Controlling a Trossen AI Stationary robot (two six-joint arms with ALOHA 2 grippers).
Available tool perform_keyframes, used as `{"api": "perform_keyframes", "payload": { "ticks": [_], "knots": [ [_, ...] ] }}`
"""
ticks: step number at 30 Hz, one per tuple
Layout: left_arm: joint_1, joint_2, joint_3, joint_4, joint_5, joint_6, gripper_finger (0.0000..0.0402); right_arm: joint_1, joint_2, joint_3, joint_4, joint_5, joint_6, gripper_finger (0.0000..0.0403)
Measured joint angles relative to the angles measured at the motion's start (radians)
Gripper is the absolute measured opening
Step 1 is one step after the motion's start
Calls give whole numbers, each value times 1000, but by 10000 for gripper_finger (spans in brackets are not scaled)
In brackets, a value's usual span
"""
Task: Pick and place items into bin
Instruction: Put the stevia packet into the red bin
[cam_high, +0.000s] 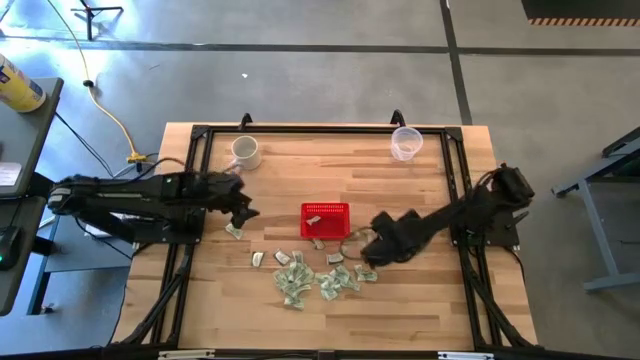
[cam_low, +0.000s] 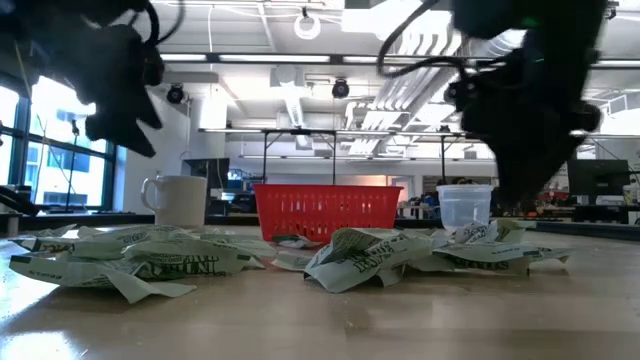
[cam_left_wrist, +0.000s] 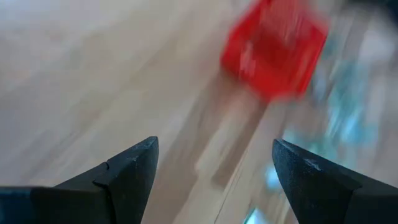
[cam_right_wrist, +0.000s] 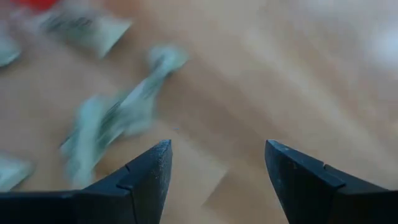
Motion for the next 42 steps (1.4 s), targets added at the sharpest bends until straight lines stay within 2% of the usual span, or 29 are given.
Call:
{"api": "perform_keyframes", "payload": {
  "ticks": [3, 6, 10, 15, 21, 26, 32, 39, 42],
  "knots": [
    [0, 148, 117, -193, 10, 133, 349, 26, -20, -33, 54, -1, 12, 248],
    [0, 269, 205, -371, -2, 200, 349, 28, -22, -38, 57, 12, -8, 248],
    [-10, 347, 253, -520, -1, 225, 349, 19, -22, -38, 60, 50, -43, 248],
    [-109, 323, 254, -522, 2, 162, 349, -36, -23, -98, 153, 2, -77, 247],
    [-335, 312, 247, -516, -37, 41, 349, -87, -23, -198, 392, -94, -204, 247],
    [-471, 350, 224, -518, -149, -49, 349, -134, -31, -253, 499, -139, -291, 247],
    [-513, 407, 255, -509, -257, -56, 349, -176, -53, -247, 492, -141, -433, 247],
    [-511, 409, 228, -463, -264, -57, 349, -230, -119, -296, 492, -112, -485, 246],
    [-510, 409, 223, -461, -240, -69, 349, -235, -176, -290, 495, -74, -529, 231]
  ]
}}
